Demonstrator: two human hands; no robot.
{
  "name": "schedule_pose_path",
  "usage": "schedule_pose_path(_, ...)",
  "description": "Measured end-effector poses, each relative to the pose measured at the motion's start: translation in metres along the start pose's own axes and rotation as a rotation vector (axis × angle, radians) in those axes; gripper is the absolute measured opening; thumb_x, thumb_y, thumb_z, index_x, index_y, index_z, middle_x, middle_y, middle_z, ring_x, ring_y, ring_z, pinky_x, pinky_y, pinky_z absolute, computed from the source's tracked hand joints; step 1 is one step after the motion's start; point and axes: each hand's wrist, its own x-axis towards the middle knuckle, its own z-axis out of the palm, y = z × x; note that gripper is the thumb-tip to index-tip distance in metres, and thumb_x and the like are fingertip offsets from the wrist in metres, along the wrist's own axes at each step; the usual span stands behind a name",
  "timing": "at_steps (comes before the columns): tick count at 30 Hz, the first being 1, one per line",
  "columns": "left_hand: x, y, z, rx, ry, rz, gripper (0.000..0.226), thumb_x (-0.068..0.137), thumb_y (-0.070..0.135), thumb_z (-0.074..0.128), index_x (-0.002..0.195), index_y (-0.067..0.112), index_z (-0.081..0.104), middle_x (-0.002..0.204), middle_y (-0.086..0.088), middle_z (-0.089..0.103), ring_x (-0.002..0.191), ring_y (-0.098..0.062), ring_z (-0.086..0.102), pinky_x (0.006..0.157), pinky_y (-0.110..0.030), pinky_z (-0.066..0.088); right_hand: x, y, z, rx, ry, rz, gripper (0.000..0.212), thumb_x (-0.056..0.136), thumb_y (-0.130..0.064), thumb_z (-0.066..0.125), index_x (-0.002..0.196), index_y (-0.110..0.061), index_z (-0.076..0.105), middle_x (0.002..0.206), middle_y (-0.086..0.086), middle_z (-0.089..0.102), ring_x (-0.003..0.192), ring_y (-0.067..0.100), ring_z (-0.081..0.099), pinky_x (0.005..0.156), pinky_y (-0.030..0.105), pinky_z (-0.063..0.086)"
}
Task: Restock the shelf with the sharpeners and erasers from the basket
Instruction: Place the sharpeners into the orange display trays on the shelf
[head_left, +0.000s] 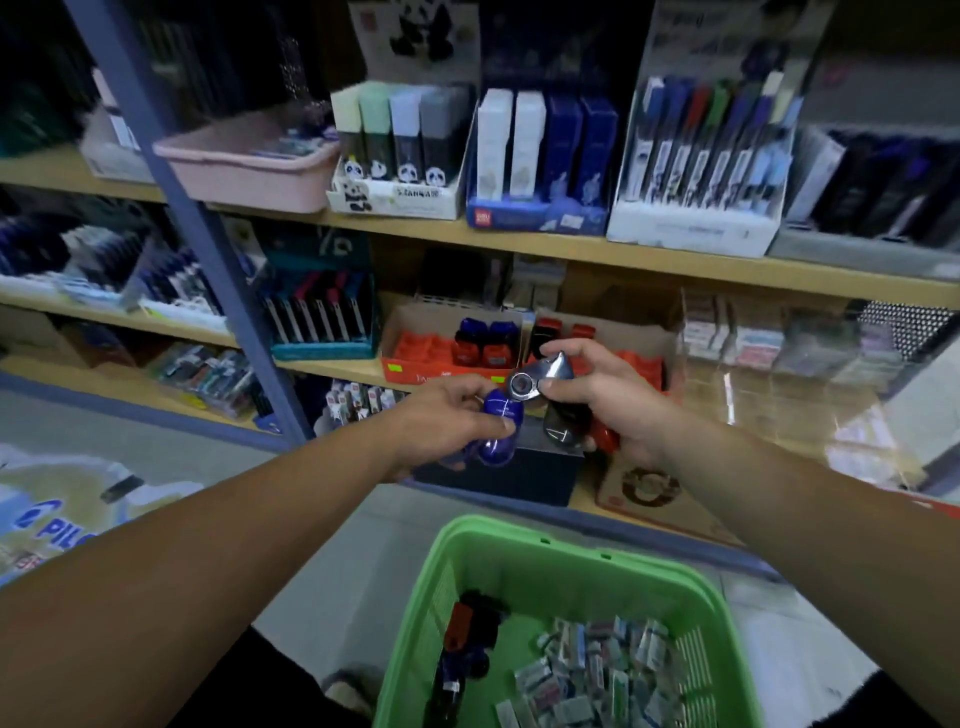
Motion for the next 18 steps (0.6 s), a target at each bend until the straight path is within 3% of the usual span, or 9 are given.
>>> schedule_pose_path(3, 0.017, 0.001, -0.015, -0.007, 0.059, 0.004, 0.025, 0.090, 0.018, 0.078, 0.111, 0.022, 0.066, 0.101, 0.000, 0.079, 0.093, -0.021, 0.071, 0.072, -0.036, 0.054, 0.016, 0.001, 0.006, 0.032, 0.025, 0.005, 0.026, 0.097, -0.018, 0.071, 0.120, -0.031, 0.069, 0.094, -0.001, 0.079, 0.095, 0.018, 0.072, 0.070, 0.032, 0.055)
schedule_pose_path(6, 0.041, 0.003, -0.031, -0.098, 0.115, 0.027, 0.028, 0.086, 0.009, 0.081, 0.109, 0.012, 0.064, 0.093, -0.005, 0.079, 0.078, -0.018, 0.070, 0.065, -0.029, 0.053, 0.038, -0.002, 0.016, -0.014, 0.021, 0.026, 0.020, 0.094, -0.021, 0.075, 0.113, -0.018, 0.069, 0.092, 0.005, 0.080, 0.074, 0.014, 0.073, 0.052, 0.026, 0.050)
schedule_pose_path(8, 0.057, 0.006, -0.046, -0.089, 0.147, 0.061, 0.026, 0.085, 0.006, 0.082, 0.105, 0.011, 0.067, 0.090, -0.005, 0.079, 0.077, -0.014, 0.072, 0.062, -0.022, 0.053, 0.060, -0.010, 0.022, -0.037, 0.008, 0.012, 0.020, 0.093, -0.022, 0.078, 0.109, -0.016, 0.069, 0.095, 0.008, 0.078, 0.072, 0.015, 0.071, 0.044, 0.022, 0.047)
schedule_pose_path(11, 0.084, 0.005, -0.074, -0.057, 0.229, 0.091, 0.021, 0.085, 0.010, 0.083, 0.101, 0.016, 0.071, 0.086, -0.002, 0.076, 0.070, -0.010, 0.071, 0.058, -0.019, 0.053, 0.101, -0.020, 0.030, -0.019, 0.048, 0.008, 0.021, 0.091, -0.033, 0.081, 0.106, -0.023, 0.072, 0.100, 0.004, 0.078, 0.087, 0.021, 0.074, 0.060, 0.030, 0.055)
schedule_pose_path(14, 0.120, -0.010, -0.104, 0.061, 0.432, 0.135, 0.022, 0.086, 0.019, 0.084, 0.106, 0.020, 0.074, 0.092, -0.002, 0.075, 0.077, -0.015, 0.072, 0.066, -0.027, 0.058, 0.133, -0.023, 0.035, -0.003, 0.130, -0.018, 0.022, 0.090, -0.033, 0.082, 0.108, -0.026, 0.073, 0.105, 0.002, 0.078, 0.097, 0.027, 0.074, 0.085, 0.050, 0.063)
schedule_pose_path(16, 0.142, -0.020, -0.117, 0.203, 0.504, 0.157, 0.030, 0.086, 0.027, 0.084, 0.114, 0.026, 0.073, 0.094, 0.004, 0.073, 0.082, -0.014, 0.071, 0.075, -0.031, 0.061, 0.145, -0.022, 0.037, -0.033, 0.165, -0.047, 0.013, 0.091, -0.028, 0.081, 0.102, -0.026, 0.073, 0.103, 0.003, 0.077, 0.098, 0.031, 0.074, 0.088, 0.056, 0.061)
schedule_pose_path(18, 0.158, -0.024, -0.121, 0.325, 0.504, 0.175, 0.037, 0.087, 0.032, 0.082, 0.122, 0.030, 0.072, 0.087, 0.010, 0.071, 0.078, -0.009, 0.069, 0.073, -0.030, 0.060, 0.153, -0.018, 0.038, -0.024, 0.194, -0.067, 0.011, 0.091, -0.025, 0.081, 0.099, -0.027, 0.073, 0.100, 0.002, 0.078, 0.096, 0.031, 0.075, 0.091, 0.062, 0.057)
